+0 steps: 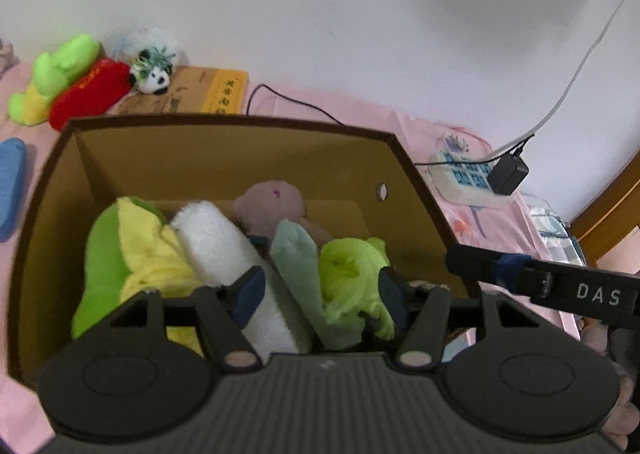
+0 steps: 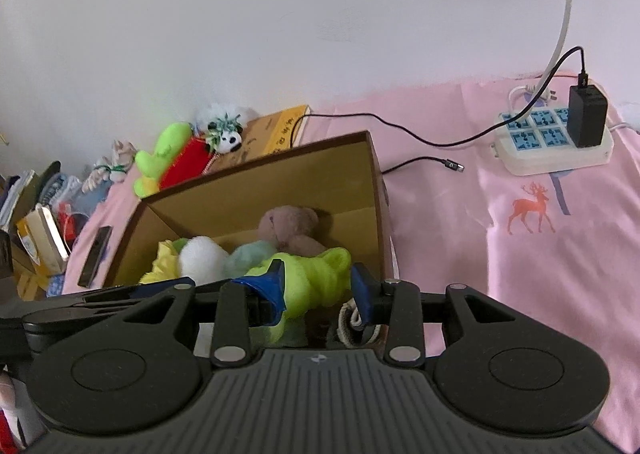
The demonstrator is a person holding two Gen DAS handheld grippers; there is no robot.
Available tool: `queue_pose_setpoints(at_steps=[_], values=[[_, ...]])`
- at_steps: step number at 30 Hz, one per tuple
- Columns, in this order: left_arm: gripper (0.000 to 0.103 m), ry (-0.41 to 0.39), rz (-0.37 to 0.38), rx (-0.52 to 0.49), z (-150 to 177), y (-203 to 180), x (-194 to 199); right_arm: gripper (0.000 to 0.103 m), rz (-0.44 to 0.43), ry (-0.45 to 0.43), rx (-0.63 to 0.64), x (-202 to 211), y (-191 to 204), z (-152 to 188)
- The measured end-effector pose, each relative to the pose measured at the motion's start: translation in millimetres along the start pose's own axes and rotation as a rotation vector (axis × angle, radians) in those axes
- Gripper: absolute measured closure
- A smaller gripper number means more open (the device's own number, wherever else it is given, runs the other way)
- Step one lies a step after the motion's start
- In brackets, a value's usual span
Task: Organize soft objects
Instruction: 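Lower the lime green plush into the box with the left gripper while the right gripper releases the sock, then withdraw both grippers from the box toward the teal tulle and green knit sock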
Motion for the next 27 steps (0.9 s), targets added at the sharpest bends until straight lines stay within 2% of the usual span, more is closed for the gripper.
queue_pose_setpoints(at_steps=[7, 19, 27], values=[[0.043, -0.026, -0.057, -0.026, 3, -4, 29, 0.083, -0.038, -0.026, -0.018, 23, 10, 4], [0.041, -0.037, -0.198, -0.082, 25, -3, 63, 0.083, -0.087, -0.027, -0.022, 50, 28, 23], [0.038, -0.049, -0.231, -0.076, 39, -5, 79, 0.083, -0.109, -0.022, -0.035, 64, 31, 41]])
Point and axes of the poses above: each gripper's, at about its wrist camera, not at the fingertips, and x roughly against the way its jaws point, y to its left, z to its underside, the point moved 4 cm from there along -x, roughly the way its jaws point, and after that the axes turned 4 degrees about z, right-handed, at the moved point
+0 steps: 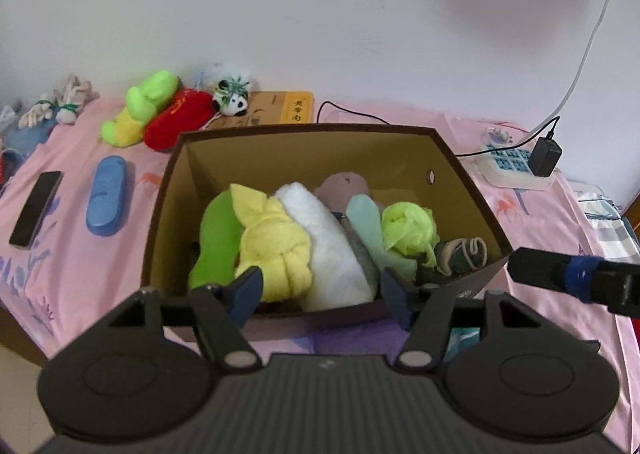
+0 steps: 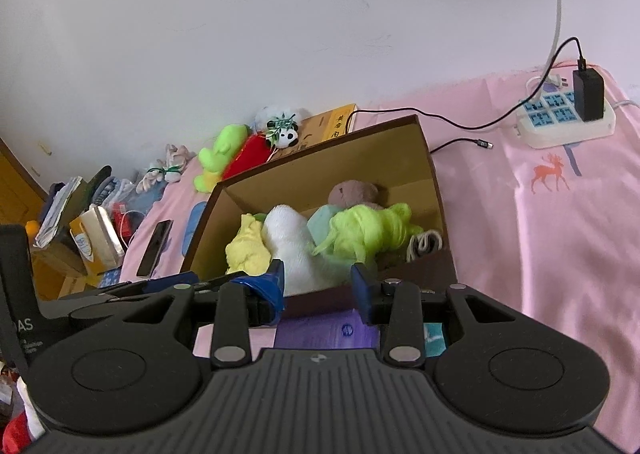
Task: Organize soft objects
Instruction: 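Withdraw both grippers from the box toward the teal tulle and green knit sock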
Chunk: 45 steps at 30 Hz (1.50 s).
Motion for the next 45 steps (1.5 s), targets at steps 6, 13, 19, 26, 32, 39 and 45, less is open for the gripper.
queue_pose_setpoints(at_steps=[6, 13, 19, 26, 32, 39, 45], values=[[0.036, 0.003, -0.034, -0.007, 14, -2, 10, 0.083, -0.02, 0.004, -0.028, 11, -3, 14], [0.036, 0.013, -0.098, -0.022, 34, -10, 18, 0.083, -0.025, 0.013, -0.046, 24, -8, 35], [0.034, 0.027, -0.14, -0.038, 49, -19, 24, 0.083, -0.038, 0.02, -0.056, 35, -13, 47], [0.033, 0.054, -0.167, -0.041, 60, -25, 26, 0.083, -0.045, 0.035, -0.081, 41, -21, 60], [0.032, 0.071, -0.171, -0.058, 64, -33, 25, 0.083, -0.051, 0.053, -0.096, 48, -29, 68], [0.032, 0.097, -0.156, -0.101, 70, -46, 19, 0.083, -0.06, 0.068, -0.118, 58, -41, 79], [0.032, 0.119, -0.142, -0.129, 75, -55, 13, 0.082, -0.061, 0.089, -0.118, 61, -47, 87]])
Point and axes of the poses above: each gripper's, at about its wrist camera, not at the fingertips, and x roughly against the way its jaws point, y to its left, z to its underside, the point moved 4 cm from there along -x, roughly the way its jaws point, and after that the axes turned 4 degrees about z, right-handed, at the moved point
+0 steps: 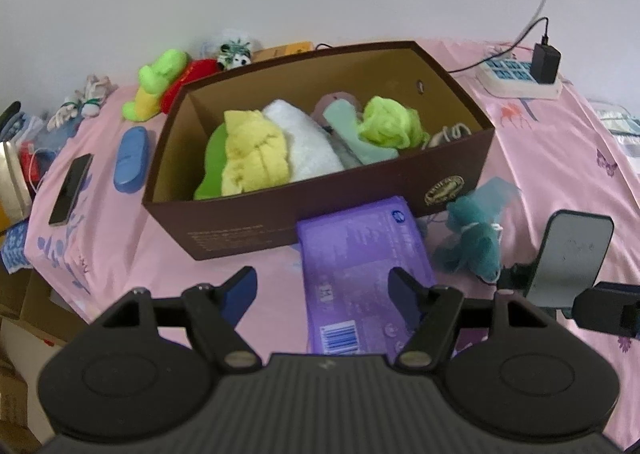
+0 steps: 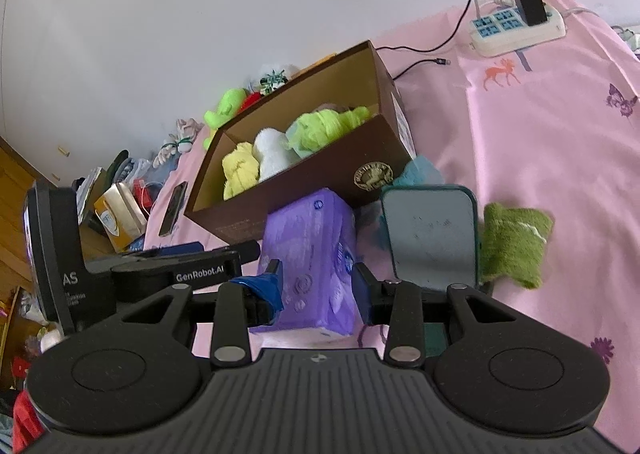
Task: Organize soft objects
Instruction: 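Withdraw both grippers from the box toward the teal tulle and green knit sock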
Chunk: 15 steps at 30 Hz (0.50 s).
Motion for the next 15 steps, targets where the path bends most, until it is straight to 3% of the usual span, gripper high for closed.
queue_pose_setpoints(at_steps=[15], values=[[0.031, 0.069, 0.027, -0.041, 12, -16, -9, 0.082, -0.004, 0.059, -0.011, -4, -16, 11]])
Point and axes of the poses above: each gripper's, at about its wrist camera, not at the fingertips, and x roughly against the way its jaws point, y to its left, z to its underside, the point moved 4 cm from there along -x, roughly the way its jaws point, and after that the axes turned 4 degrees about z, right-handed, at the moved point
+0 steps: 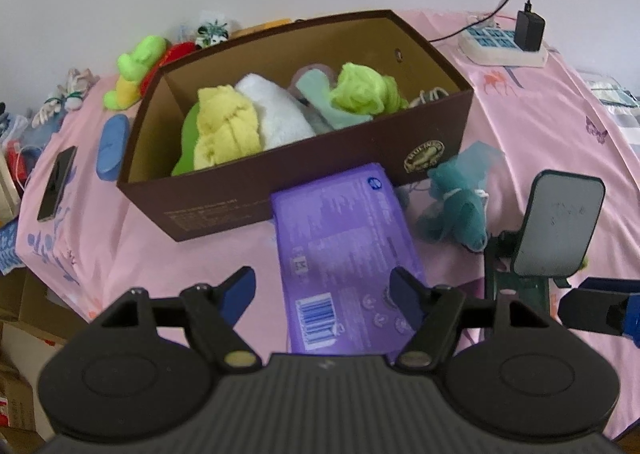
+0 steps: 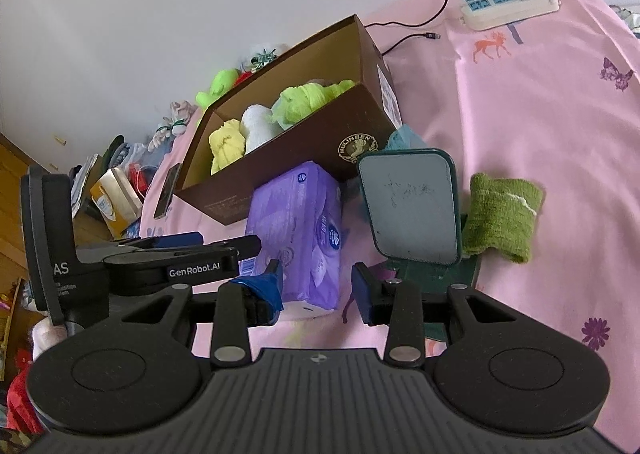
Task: Organize soft objects
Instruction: 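Withdraw both grippers from the box toward the teal tulle and green knit sock, then grasp the teal tulle pouch with the left gripper while the right gripper grasps the green knit sock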
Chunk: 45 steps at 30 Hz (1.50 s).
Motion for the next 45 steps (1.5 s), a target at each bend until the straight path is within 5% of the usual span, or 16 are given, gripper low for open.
queue_pose_setpoints(at_steps=[14, 23, 33, 45], values=[[0.029, -0.051, 0.078, -0.058, -8, -10, 1, 0.082, 0.026, 0.021, -0.036, 15, -32, 2], [0.029, -0.078, 0.239, -0.066, -34, -20, -12, 0.082, 0.131, -0.04, -0.175, 31, -83, -4], [0.029, 0.006, 0.434, 0.088, -60, -32, -49, 0.08, 0.174, -0.067, -0.432, 10, -133, -7], [0.029, 0.083, 0.469, 0.18, -78, -44, -97, 0.079, 0.167, -0.07, -0.501, -21, -149, -23]])
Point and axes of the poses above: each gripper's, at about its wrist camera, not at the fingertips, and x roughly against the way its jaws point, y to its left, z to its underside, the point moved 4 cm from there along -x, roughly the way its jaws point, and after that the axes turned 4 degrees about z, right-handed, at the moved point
